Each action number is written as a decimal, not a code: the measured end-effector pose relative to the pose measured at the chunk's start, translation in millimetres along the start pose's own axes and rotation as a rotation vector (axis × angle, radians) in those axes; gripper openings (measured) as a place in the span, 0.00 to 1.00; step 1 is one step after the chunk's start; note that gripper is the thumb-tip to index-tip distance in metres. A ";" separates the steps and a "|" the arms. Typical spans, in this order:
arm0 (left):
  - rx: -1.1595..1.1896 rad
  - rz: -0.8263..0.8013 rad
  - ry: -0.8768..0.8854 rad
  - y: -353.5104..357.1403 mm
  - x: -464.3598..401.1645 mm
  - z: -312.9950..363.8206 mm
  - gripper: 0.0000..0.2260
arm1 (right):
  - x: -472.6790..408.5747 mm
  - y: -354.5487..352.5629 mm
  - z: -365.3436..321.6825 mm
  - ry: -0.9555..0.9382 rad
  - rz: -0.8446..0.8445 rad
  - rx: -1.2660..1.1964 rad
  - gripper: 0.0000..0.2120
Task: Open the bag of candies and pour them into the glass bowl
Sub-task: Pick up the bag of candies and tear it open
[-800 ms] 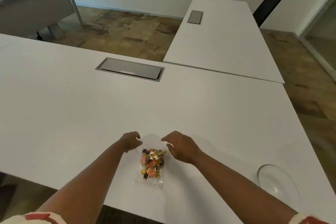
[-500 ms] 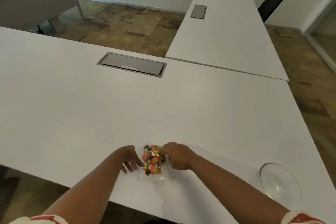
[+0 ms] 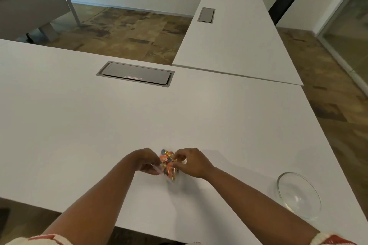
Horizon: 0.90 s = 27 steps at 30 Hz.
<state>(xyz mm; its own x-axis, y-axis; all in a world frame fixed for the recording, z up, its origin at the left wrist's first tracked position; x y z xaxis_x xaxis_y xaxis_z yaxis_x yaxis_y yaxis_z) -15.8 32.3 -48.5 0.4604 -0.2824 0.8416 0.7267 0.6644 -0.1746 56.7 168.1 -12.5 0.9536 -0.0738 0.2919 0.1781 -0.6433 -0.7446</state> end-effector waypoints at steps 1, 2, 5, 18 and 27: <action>0.035 -0.002 0.012 2.4 0.8 6.1 0.06 | 1.4 -3.3 -0.6 0.018 0.023 -0.033 0.17; 0.065 -0.007 0.023 5.1 1.6 11.7 0.06 | 3.6 -5.7 -2.0 0.024 0.032 -0.054 0.19; 0.142 -0.041 0.053 14.4 5.5 27.3 0.06 | 9.0 -9.7 -5.8 -0.023 0.030 -0.024 0.22; 0.221 0.024 0.148 45.0 9.2 87.4 0.14 | 21.9 -70.4 30.1 0.207 0.317 -0.286 0.07; -0.034 -0.169 0.304 106.6 27.7 117.1 0.25 | 45.3 -98.4 69.1 0.488 0.468 -0.572 0.06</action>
<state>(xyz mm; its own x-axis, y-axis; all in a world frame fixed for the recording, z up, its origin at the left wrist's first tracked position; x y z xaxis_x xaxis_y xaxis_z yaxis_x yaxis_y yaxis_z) 14.7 176.4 16.0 0.4588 -0.5833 0.6703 0.8201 0.5683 -0.0669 99.1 280.8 32.5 0.6652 -0.6576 0.3536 -0.4776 -0.7388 -0.4755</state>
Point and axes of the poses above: each hand's wrist, its own x-axis away from the middle knuckle, its own y-axis out of the palm, z = x × y, the point moved 6 cm from there along -x, towards the middle knuckle, and after that the axes turned 4 degrees about x, right-handed, at the moved point
